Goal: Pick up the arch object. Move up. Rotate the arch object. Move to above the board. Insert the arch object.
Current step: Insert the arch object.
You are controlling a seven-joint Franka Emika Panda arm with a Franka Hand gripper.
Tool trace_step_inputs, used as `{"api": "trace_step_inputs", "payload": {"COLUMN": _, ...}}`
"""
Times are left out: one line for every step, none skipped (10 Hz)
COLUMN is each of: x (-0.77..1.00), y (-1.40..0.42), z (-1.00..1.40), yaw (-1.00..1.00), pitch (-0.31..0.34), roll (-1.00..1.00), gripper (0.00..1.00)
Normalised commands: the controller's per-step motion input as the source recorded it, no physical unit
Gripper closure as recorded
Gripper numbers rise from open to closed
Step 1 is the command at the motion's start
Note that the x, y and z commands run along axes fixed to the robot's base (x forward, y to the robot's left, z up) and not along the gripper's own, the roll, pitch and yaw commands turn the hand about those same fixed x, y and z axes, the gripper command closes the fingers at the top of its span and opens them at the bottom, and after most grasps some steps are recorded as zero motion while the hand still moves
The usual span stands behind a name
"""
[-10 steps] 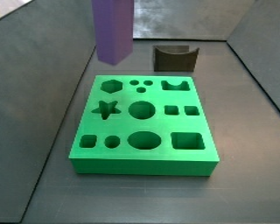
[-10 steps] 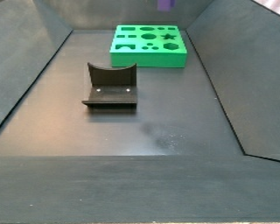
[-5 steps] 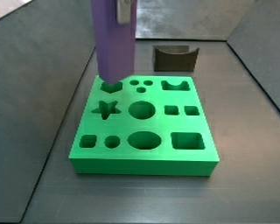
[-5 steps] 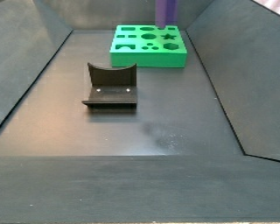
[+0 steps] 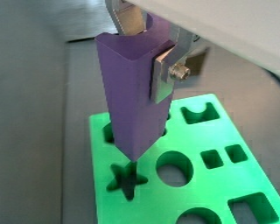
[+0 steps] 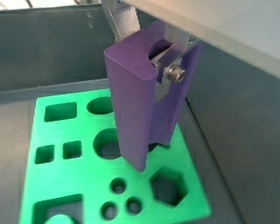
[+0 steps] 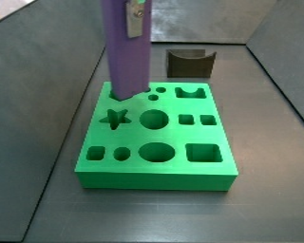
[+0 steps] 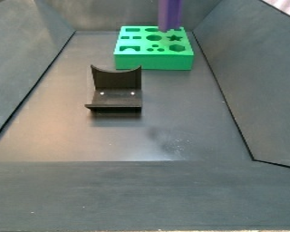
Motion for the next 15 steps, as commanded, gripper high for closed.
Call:
{"api": "trace_step_inputs", "payload": {"x": 0.0, "y": 0.0, "z": 0.01, "yaw": -1.0, "pitch": -0.07, "roll": 0.0, "gripper": 1.0}}
{"api": "trace_step_inputs", "payload": {"x": 0.05, "y": 0.01, "z": 0.04, "yaw": -1.0, "pitch": -0.191, "roll": -0.04, "gripper": 1.0}}
{"api": "trace_step_inputs", "payload": {"x": 0.05, "y": 0.02, "z": 0.04, "yaw": -1.0, "pitch": -0.194, "roll": -0.04, "gripper": 1.0}}
{"api": "trace_step_inputs", "payload": {"x": 0.06, "y": 0.02, "z": 0.04, "yaw": -1.0, "pitch": -0.193, "roll": -0.03, "gripper": 1.0}}
{"api": "trace_step_inputs", "payload": {"x": 0.11, "y": 0.14, "z": 0.16, "yaw": -0.9, "pitch": -0.294, "roll": -0.06, "gripper": 1.0}}
{"api": "trace_step_inputs", "payload": {"x": 0.14, "y": 0.2, "z": 0.25, "yaw": -0.84, "pitch": -0.347, "roll": -0.05, "gripper": 1.0}}
{"api": "trace_step_inputs", "payload": {"x": 0.13, "y": 0.11, "z": 0.18, "yaw": -0.9, "pitch": -0.276, "roll": 0.0, "gripper": 1.0}}
{"api": "trace_step_inputs", "payload": {"x": 0.24, "y": 0.22, "z": 0.3, "yaw": -0.79, "pitch": -0.319, "roll": -0.02, "gripper": 1.0}}
{"api": "trace_step_inputs", "payload": {"x": 0.36, "y": 0.29, "z": 0.3, "yaw": -0.71, "pitch": -0.287, "roll": -0.01, "gripper": 1.0}}
{"api": "trace_step_inputs", "payload": {"x": 0.43, "y": 0.29, "z": 0.15, "yaw": -0.7, "pitch": -0.204, "roll": 0.0, "gripper": 1.0}}
{"api": "trace_step_inputs", "payload": {"x": 0.48, "y": 0.25, "z": 0.0, "yaw": -0.73, "pitch": -0.124, "roll": 0.0, "gripper": 1.0}}
{"api": "trace_step_inputs", "payload": {"x": 0.61, "y": 0.26, "z": -0.07, "yaw": -0.66, "pitch": -0.066, "roll": 0.0, "gripper": 1.0}}
{"api": "trace_step_inputs", "payload": {"x": 0.47, "y": 0.08, "z": -0.04, "yaw": -0.05, "pitch": -0.007, "roll": 0.0, "gripper": 1.0}}
{"api": "trace_step_inputs", "payload": {"x": 0.04, "y": 0.0, "z": -0.01, "yaw": 0.0, "pitch": 0.0, "roll": 0.0, "gripper": 1.0}}
{"api": "trace_step_inputs", "payload": {"x": 0.24, "y": 0.0, "z": -0.22, "yaw": 0.0, "pitch": 0.013, "roll": 0.02, "gripper": 1.0}}
